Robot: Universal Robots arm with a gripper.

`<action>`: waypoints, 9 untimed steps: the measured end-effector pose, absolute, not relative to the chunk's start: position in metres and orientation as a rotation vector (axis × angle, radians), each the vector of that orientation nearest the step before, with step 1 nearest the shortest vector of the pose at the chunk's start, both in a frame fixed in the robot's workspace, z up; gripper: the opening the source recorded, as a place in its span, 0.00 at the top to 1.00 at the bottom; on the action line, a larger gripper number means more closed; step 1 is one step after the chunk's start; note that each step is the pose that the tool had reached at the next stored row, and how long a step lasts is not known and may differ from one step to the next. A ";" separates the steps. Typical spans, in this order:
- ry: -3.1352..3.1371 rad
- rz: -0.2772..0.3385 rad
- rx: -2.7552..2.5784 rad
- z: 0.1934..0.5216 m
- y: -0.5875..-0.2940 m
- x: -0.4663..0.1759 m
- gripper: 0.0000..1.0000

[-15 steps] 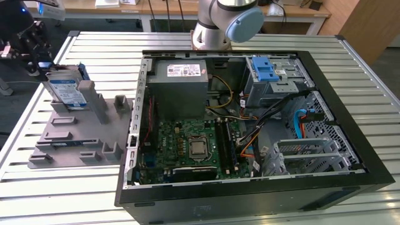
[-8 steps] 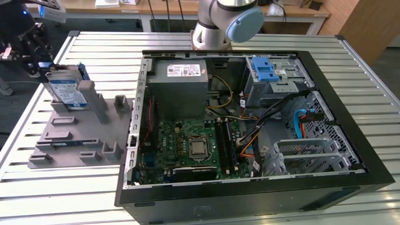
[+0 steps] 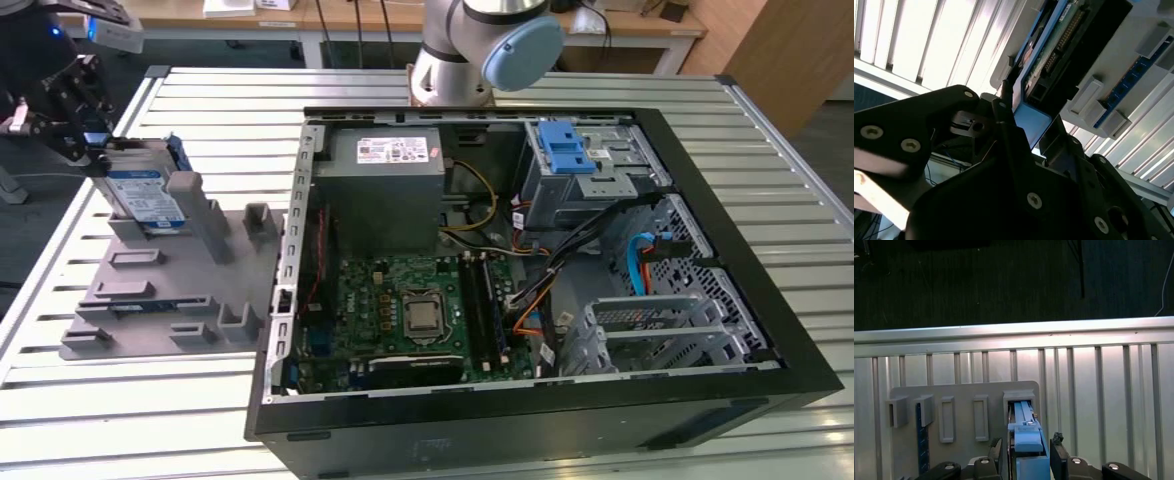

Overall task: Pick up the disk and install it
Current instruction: 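Pick up the disk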

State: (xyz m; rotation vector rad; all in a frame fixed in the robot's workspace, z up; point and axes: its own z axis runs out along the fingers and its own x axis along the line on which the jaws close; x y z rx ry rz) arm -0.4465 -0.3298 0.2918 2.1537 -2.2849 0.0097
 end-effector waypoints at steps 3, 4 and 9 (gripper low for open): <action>-2.285 0.010 2.153 0.292 -0.330 -0.447 0.55; -2.284 0.011 2.153 0.291 -0.330 -0.446 0.55; -2.279 0.023 2.148 0.290 -0.330 -0.447 0.55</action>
